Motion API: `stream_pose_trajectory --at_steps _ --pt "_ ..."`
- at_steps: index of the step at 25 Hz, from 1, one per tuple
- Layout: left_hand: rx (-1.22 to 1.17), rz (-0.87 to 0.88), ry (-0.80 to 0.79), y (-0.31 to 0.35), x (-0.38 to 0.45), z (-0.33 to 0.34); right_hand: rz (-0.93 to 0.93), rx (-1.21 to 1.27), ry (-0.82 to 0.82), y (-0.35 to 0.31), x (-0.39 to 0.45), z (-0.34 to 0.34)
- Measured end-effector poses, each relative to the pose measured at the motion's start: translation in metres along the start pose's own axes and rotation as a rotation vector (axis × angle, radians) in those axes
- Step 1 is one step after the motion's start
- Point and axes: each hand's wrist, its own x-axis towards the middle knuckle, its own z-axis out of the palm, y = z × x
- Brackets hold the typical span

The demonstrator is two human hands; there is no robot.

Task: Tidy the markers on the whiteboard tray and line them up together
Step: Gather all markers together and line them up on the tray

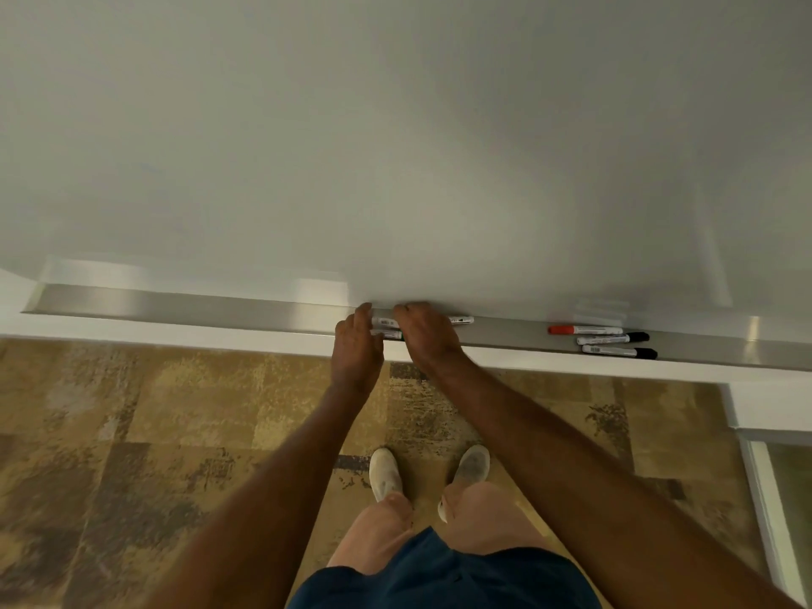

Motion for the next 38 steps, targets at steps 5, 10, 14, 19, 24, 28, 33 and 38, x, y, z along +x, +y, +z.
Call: stream_pose_trajectory --at_steps 5,10,14,19,24,28,33,38 --pt "0.058 0.025 0.035 -0.003 0.005 -0.002 -0.07 0.263 0.014 0.002 0.002 0.002" --pt "0.164 0.0 0.02 0.0 0.009 -0.001 -0.076 0.31 0.212 0.003 -0.019 -0.026" --pt "0.175 0.036 0.023 -0.003 0.009 -0.002 0.091 0.685 0.506 0.014 -0.044 -0.046" --pt "0.191 0.041 0.017 -0.008 0.011 -0.001 0.318 0.793 0.455 0.029 -0.038 -0.009" --pt "0.203 0.031 0.009 -0.009 0.012 -0.001 0.393 0.618 0.357 0.028 -0.03 0.02" --pt "0.255 0.042 0.02 -0.008 0.013 -0.002 0.383 0.59 0.323 0.028 -0.027 0.026" --pt "0.233 0.055 0.011 -0.006 0.012 -0.004 0.312 0.647 0.29 0.022 -0.024 0.027" --pt "0.25 0.066 -0.01 -0.007 0.012 -0.005 0.297 0.657 0.274 0.023 -0.026 0.027"
